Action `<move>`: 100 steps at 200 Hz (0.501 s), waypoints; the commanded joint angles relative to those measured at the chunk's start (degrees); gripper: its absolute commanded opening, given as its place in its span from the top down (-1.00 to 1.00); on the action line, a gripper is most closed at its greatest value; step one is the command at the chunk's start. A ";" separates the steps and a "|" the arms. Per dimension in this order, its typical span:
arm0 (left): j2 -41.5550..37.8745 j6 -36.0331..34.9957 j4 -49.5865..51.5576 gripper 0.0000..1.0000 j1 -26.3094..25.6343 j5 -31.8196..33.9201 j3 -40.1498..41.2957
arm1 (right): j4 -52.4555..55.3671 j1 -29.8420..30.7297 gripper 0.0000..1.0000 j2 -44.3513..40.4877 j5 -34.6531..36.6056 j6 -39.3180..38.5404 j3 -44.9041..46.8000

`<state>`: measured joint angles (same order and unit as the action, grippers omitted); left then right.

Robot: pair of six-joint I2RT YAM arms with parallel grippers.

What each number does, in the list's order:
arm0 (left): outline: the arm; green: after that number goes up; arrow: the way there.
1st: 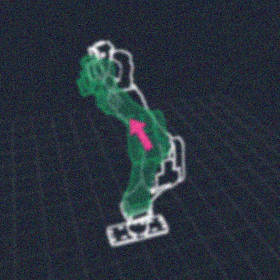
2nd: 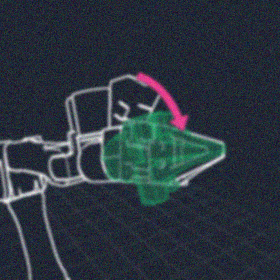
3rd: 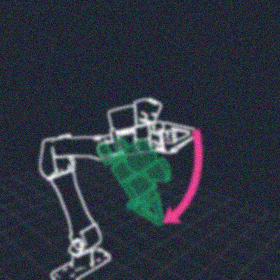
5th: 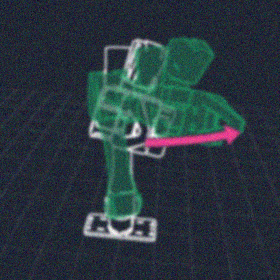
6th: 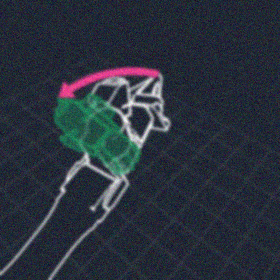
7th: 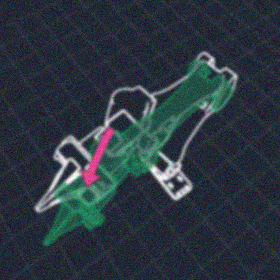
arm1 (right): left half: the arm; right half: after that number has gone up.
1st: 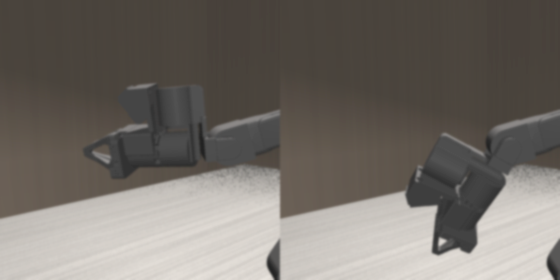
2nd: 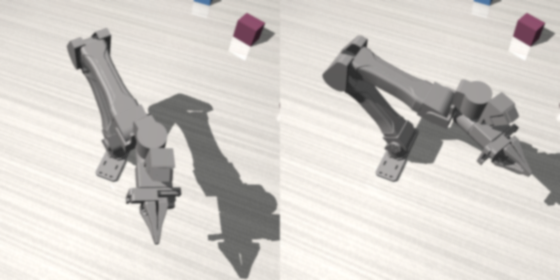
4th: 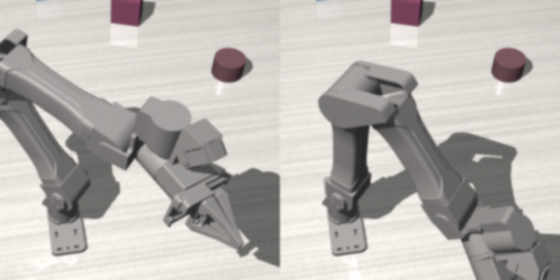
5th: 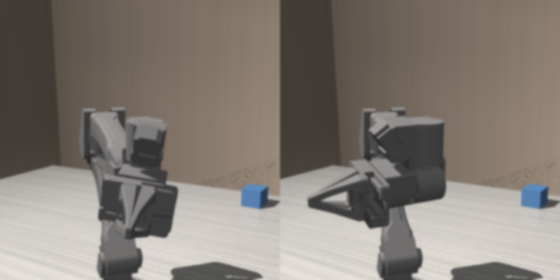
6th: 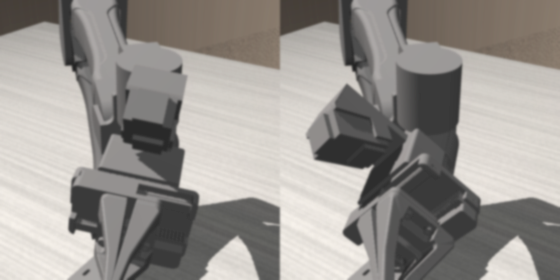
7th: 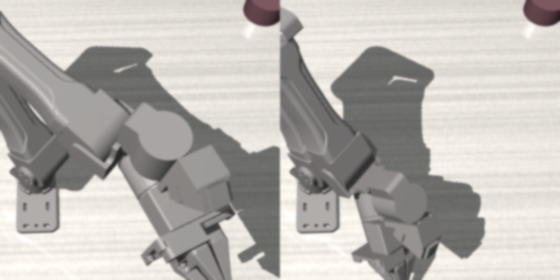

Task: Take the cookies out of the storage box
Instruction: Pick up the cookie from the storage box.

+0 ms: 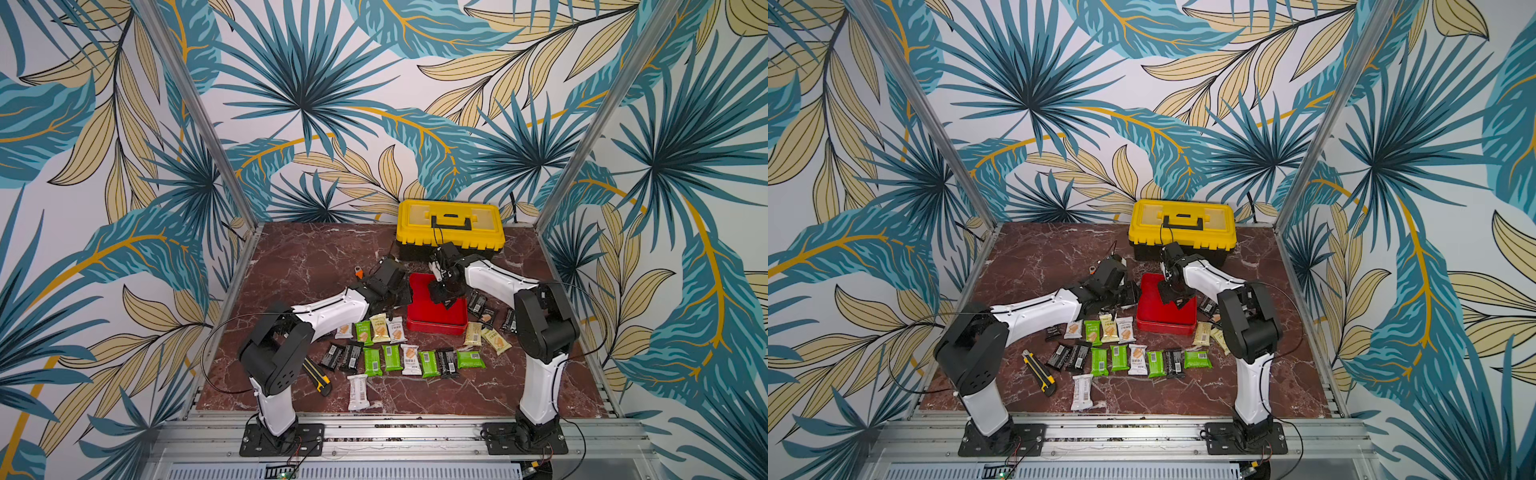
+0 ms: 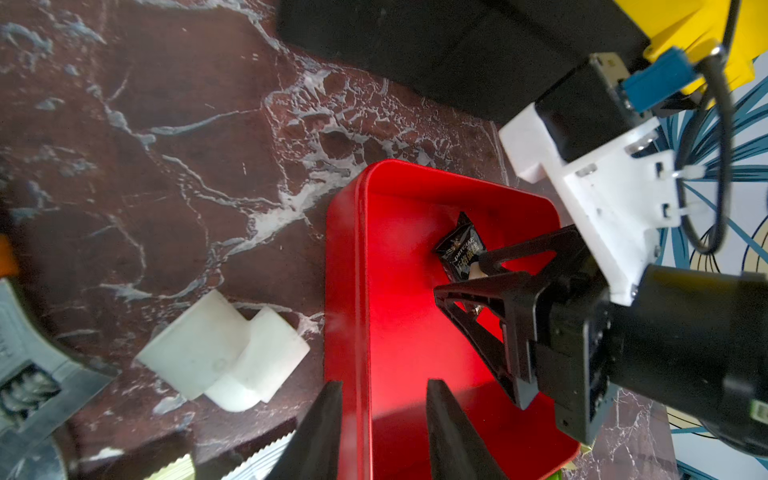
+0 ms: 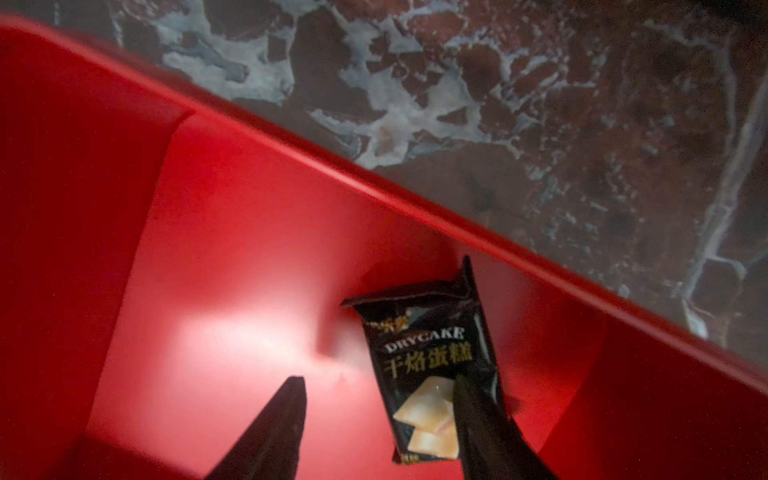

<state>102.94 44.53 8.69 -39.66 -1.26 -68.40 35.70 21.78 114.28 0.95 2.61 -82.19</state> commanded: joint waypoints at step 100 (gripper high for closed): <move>-2.34 -0.24 -1.85 0.22 0.54 0.12 2.82 | 5.51 1.33 -0.41 0.35 6.71 -0.75 -1.30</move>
<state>102.94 44.53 8.14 -39.53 -1.26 -67.72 39.18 23.14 111.90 6.63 2.07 -82.32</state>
